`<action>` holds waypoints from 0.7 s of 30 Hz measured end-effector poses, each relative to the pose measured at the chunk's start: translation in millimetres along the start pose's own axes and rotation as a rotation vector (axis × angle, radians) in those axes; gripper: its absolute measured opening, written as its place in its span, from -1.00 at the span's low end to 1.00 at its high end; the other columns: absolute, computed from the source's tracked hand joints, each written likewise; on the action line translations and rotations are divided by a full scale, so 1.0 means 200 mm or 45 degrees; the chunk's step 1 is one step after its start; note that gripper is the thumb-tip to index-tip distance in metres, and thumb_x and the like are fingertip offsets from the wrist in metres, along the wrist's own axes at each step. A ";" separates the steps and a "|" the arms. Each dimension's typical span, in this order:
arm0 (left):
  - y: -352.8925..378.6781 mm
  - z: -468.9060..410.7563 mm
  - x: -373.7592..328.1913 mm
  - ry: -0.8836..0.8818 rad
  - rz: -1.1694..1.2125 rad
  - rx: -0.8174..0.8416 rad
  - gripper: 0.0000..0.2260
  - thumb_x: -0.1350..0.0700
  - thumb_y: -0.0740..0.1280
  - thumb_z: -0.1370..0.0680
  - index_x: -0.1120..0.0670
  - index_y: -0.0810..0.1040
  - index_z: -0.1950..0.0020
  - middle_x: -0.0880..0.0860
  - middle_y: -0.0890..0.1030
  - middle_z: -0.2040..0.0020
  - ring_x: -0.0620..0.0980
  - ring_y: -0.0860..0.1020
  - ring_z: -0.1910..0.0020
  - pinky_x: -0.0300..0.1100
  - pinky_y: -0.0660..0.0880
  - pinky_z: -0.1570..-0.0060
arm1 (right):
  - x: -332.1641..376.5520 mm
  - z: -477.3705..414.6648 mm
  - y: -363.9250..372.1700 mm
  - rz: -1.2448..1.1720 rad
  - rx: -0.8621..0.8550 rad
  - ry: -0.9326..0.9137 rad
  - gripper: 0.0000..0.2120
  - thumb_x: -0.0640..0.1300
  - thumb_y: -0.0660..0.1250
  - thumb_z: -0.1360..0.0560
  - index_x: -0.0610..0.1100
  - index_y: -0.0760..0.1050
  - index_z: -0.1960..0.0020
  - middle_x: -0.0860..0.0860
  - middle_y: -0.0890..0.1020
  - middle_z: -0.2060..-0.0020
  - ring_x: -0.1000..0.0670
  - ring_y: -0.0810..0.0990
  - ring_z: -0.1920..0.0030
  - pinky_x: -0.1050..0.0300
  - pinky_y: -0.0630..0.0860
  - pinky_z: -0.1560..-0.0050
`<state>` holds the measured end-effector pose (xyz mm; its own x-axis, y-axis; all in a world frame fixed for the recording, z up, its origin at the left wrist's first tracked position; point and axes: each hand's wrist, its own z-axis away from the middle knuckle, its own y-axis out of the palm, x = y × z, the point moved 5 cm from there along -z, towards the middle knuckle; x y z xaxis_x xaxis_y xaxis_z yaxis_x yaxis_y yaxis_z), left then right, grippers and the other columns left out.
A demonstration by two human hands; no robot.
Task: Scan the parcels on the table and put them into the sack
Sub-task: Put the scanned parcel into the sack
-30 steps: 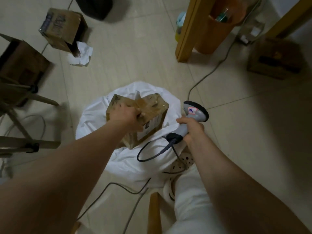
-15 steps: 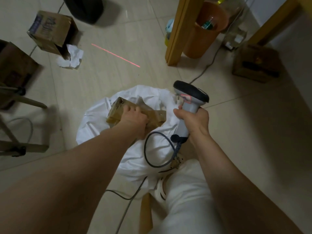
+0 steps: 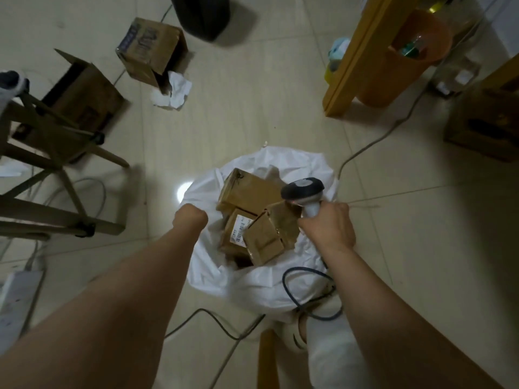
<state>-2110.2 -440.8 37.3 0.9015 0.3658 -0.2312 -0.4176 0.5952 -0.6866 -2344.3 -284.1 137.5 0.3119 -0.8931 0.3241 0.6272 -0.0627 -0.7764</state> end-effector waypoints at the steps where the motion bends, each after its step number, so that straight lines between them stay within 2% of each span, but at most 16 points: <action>1: 0.02 -0.05 0.06 -0.067 -0.047 0.013 -0.75 0.23 0.18 -0.58 0.33 0.47 -0.19 0.29 0.51 -0.21 0.24 0.50 -0.20 0.01 0.47 -0.22 | 0.00 0.00 0.03 0.083 0.002 0.010 -0.70 -0.04 0.40 -0.46 -0.12 0.52 -0.15 -0.15 0.40 -0.23 -0.19 0.53 -0.10 0.10 0.39 0.14; 4: 0.10 -0.26 0.24 -0.199 -0.147 0.065 -0.69 0.11 0.17 -0.59 0.24 0.45 -0.26 0.23 0.48 -0.24 0.22 0.47 -0.23 0.01 0.42 -0.28 | -0.02 0.00 0.10 0.190 -0.023 0.046 -0.72 -0.06 0.37 -0.48 -0.13 0.51 -0.15 -0.16 0.33 -0.29 -0.22 0.48 -0.16 0.03 0.43 0.05; 6: 0.18 -0.43 0.35 -0.245 -0.174 0.113 -0.63 0.09 0.19 -0.57 0.24 0.43 -0.32 0.22 0.46 -0.28 0.22 0.45 -0.25 0.03 0.41 -0.29 | -0.03 -0.02 0.13 0.218 -0.048 0.057 -0.72 -0.08 0.37 -0.48 -0.13 0.50 -0.15 -0.17 0.32 -0.30 -0.22 0.46 -0.19 -0.01 0.46 -0.02; 9: 0.33 -0.70 0.53 -0.377 0.033 0.182 -0.52 0.03 0.20 -0.49 0.22 0.40 -0.37 0.24 0.42 -0.34 0.27 0.42 -0.29 0.13 0.42 -0.28 | -0.03 -0.05 0.16 0.232 -0.083 0.059 -0.72 -0.09 0.36 -0.47 -0.14 0.50 -0.15 -0.19 0.34 -0.27 -0.24 0.45 -0.19 -0.06 0.46 -0.08; 12: 0.35 -0.66 0.54 -0.397 0.338 0.193 -0.35 -0.13 0.16 -0.46 0.17 0.29 -0.48 0.20 0.39 -0.43 0.22 0.44 -0.33 0.14 0.39 -0.32 | -0.05 -0.09 0.18 0.245 -0.094 0.070 -0.73 -0.10 0.36 -0.46 -0.15 0.51 -0.14 -0.19 0.35 -0.25 -0.25 0.45 -0.18 -0.06 0.45 -0.06; 13: 0.35 -0.63 0.53 -0.431 0.469 0.188 -0.35 -0.16 0.17 -0.49 0.15 0.25 -0.51 0.19 0.41 -0.41 0.20 0.52 -0.23 0.10 0.45 -0.25 | -0.06 -0.10 0.18 0.253 -0.091 0.073 -0.73 -0.10 0.36 -0.47 -0.15 0.51 -0.14 -0.19 0.35 -0.25 -0.25 0.45 -0.18 -0.06 0.45 -0.06; 15: 0.32 -0.50 0.48 -0.583 0.808 0.175 -0.37 -0.20 0.19 -0.53 0.07 0.20 -0.53 0.16 0.51 -0.32 0.15 0.67 0.15 -0.01 0.60 0.12 | -0.08 -0.11 0.18 0.267 -0.087 0.075 -0.73 -0.10 0.36 -0.47 -0.16 0.51 -0.13 -0.20 0.35 -0.25 -0.25 0.46 -0.17 -0.04 0.44 -0.02; 16: 0.31 -0.45 0.45 -0.629 0.919 0.165 -0.39 -0.19 0.20 -0.55 0.04 0.21 -0.52 0.14 0.53 -0.28 0.12 0.67 0.26 -0.09 0.60 0.32 | -0.09 -0.12 0.18 0.270 -0.085 0.077 -0.74 -0.10 0.36 -0.47 -0.16 0.50 -0.13 -0.20 0.35 -0.24 -0.24 0.46 -0.17 -0.02 0.43 0.00; 17: 0.29 -0.42 0.43 -0.647 0.975 0.141 -0.43 -0.15 0.20 -0.56 0.03 0.21 -0.52 0.12 0.54 -0.28 0.09 0.66 0.26 -0.16 0.57 0.43 | -0.10 -0.12 0.18 0.270 -0.084 0.079 -0.74 -0.10 0.36 -0.47 -0.17 0.50 -0.13 -0.20 0.35 -0.24 -0.24 0.46 -0.17 -0.01 0.42 0.02; 18: 0.27 -0.39 0.41 -0.646 0.966 0.115 -0.45 -0.11 0.20 -0.58 0.05 0.20 -0.53 0.12 0.53 -0.29 0.06 0.65 0.16 -0.23 0.54 0.40 | -0.11 -0.13 0.19 0.268 -0.084 0.081 -0.74 -0.10 0.36 -0.47 -0.17 0.50 -0.13 -0.20 0.35 -0.24 -0.24 0.46 -0.17 -0.01 0.42 0.03; 20: 0.26 -0.36 0.39 -0.593 0.939 0.181 -0.41 -0.15 0.23 -0.58 0.09 0.20 -0.52 0.10 0.51 -0.28 0.02 0.57 -0.06 -0.15 0.47 0.09 | -0.13 -0.14 0.19 0.259 -0.090 0.086 -0.73 -0.09 0.36 -0.47 -0.17 0.50 -0.13 -0.19 0.35 -0.24 -0.24 0.45 -0.18 -0.02 0.43 0.02; 21: 0.27 -0.34 0.37 -0.548 0.929 0.262 -0.40 -0.19 0.26 -0.55 0.10 0.27 -0.48 0.09 0.52 -0.21 -0.01 0.53 -0.03 -0.16 0.43 -0.03 | -0.14 -0.15 0.19 0.255 -0.095 0.090 -0.73 -0.08 0.36 -0.48 -0.16 0.50 -0.13 -0.19 0.35 -0.25 -0.24 0.45 -0.19 -0.03 0.44 0.01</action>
<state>-2058.6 -430.6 -63.7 0.2966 0.9201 -0.2557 -0.9239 0.2088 -0.3206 -2351.6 -274.0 82.9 0.3723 -0.9200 0.1224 0.5021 0.0888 -0.8602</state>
